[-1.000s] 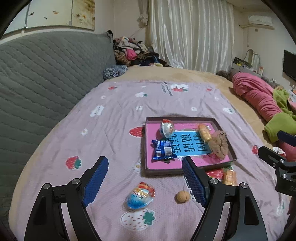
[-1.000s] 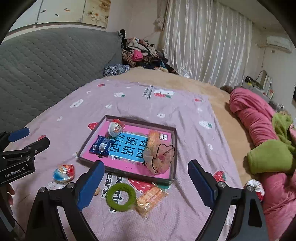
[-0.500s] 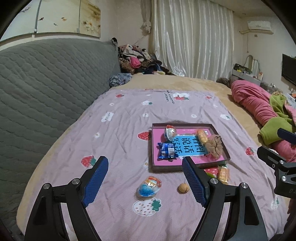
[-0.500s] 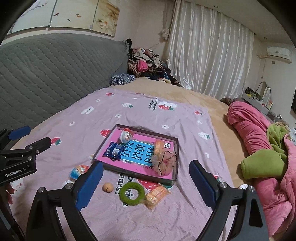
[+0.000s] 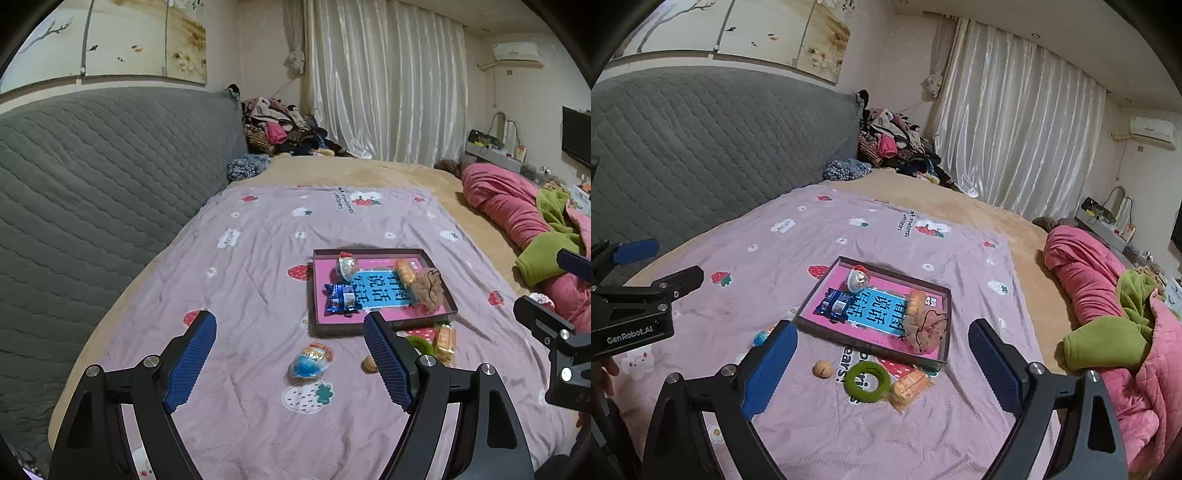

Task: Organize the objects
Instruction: 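Withdraw both grippers from the tray and approach the blue egg and green ring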

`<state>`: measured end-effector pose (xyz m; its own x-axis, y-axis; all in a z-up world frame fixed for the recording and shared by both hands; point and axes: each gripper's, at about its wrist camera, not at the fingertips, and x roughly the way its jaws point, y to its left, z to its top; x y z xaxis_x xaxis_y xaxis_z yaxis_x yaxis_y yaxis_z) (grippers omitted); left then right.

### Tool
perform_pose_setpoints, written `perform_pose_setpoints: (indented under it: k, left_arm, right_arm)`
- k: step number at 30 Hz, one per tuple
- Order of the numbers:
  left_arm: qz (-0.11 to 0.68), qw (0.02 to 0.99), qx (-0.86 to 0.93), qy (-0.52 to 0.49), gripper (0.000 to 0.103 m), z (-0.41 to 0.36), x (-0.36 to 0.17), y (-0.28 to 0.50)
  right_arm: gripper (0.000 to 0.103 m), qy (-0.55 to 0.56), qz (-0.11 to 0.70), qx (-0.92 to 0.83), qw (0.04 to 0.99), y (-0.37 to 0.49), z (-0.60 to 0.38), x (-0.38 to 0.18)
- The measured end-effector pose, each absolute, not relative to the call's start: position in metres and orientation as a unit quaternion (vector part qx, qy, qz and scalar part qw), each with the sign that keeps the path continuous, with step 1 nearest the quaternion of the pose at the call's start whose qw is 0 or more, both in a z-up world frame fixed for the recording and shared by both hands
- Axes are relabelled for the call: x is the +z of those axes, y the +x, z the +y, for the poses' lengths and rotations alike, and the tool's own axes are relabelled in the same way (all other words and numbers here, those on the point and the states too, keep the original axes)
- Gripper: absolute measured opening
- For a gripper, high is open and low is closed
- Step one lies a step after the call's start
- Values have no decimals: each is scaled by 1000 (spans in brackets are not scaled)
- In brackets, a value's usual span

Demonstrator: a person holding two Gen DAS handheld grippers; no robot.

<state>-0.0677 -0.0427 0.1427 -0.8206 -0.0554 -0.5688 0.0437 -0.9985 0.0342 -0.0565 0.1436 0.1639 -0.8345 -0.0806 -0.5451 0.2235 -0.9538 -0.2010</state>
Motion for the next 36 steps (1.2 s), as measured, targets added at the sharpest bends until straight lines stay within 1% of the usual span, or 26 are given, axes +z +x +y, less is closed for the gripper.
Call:
perform_pose_setpoints:
  k: [15,36]
  left_arm:
    - [-26,23,-948,317,83,-42,119,-66]
    - [-24,21,-935,354,83,-46,72,-83]
  right_arm:
    - [94,291,142,-941,95,-41,138,135]
    - [94,337,158,-921,110,-56,129,87]
